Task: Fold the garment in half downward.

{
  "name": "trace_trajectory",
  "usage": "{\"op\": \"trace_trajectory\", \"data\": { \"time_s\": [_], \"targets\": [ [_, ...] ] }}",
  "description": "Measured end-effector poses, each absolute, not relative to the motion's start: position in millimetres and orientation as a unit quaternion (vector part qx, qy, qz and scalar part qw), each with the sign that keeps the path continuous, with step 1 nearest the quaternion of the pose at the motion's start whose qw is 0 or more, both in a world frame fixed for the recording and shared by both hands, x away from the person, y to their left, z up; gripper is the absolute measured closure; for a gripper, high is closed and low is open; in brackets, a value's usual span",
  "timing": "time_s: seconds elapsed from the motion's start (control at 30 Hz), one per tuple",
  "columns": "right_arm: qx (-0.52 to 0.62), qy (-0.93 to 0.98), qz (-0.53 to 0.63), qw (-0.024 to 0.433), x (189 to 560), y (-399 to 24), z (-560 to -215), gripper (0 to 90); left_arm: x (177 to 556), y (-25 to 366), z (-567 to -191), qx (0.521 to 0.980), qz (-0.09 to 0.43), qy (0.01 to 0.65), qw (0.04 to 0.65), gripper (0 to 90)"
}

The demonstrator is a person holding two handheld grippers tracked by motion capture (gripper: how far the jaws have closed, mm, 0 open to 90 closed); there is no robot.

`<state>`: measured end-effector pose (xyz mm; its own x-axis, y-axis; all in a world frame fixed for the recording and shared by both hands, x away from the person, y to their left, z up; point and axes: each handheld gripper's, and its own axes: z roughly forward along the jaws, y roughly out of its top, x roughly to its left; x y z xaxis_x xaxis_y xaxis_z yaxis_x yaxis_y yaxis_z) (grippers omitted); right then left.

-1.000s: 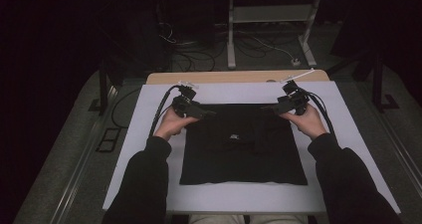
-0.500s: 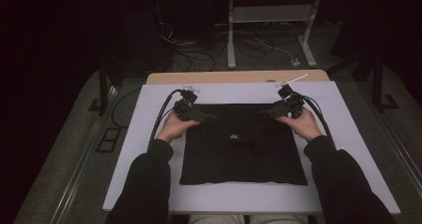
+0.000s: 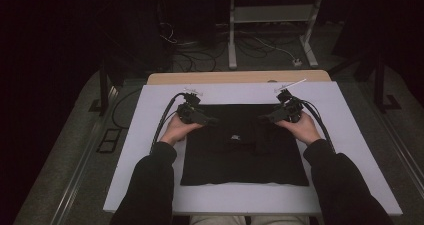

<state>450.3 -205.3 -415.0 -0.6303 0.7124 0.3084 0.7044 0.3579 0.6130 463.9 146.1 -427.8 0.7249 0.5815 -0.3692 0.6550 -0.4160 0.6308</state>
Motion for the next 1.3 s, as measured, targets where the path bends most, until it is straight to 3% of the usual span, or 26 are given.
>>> {"op": "trace_trajectory", "data": {
  "time_s": [0.23, 0.4, 0.67, 0.87, 1.03, 1.3],
  "targets": [
    [0.432, 0.823, 0.368, -0.003, 450.1, -203.1, -421.0, 0.0, 465.4, 145.0, -436.3, 0.838, -0.065, 0.372, 0.393, 0.0],
    [0.433, 0.821, 0.373, -0.007, 450.6, -202.0, -422.6, 9.9, 466.4, 145.4, -439.1, 0.836, -0.075, 0.377, 0.392, 0.5],
    [0.438, 0.815, 0.378, -0.019, 452.0, -203.4, -425.3, 23.4, 466.5, 149.5, -439.8, 0.824, -0.071, 0.386, 0.409, 16.7],
    [0.438, 0.818, 0.373, -0.025, 453.1, -200.8, -429.4, 35.7, 465.8, 149.2, -440.1, 0.820, -0.087, 0.381, 0.417, 37.8],
    [0.430, 0.823, 0.368, -0.034, 453.2, -199.3, -432.7, 48.2, 466.1, 148.6, -441.0, 0.817, -0.096, 0.377, 0.425, 49.8],
    [0.425, 0.825, 0.370, -0.045, 452.4, -196.9, -433.3, 64.7, 465.0, 144.1, -443.8, 0.824, -0.099, 0.367, 0.421, 62.0]
  ]
}}
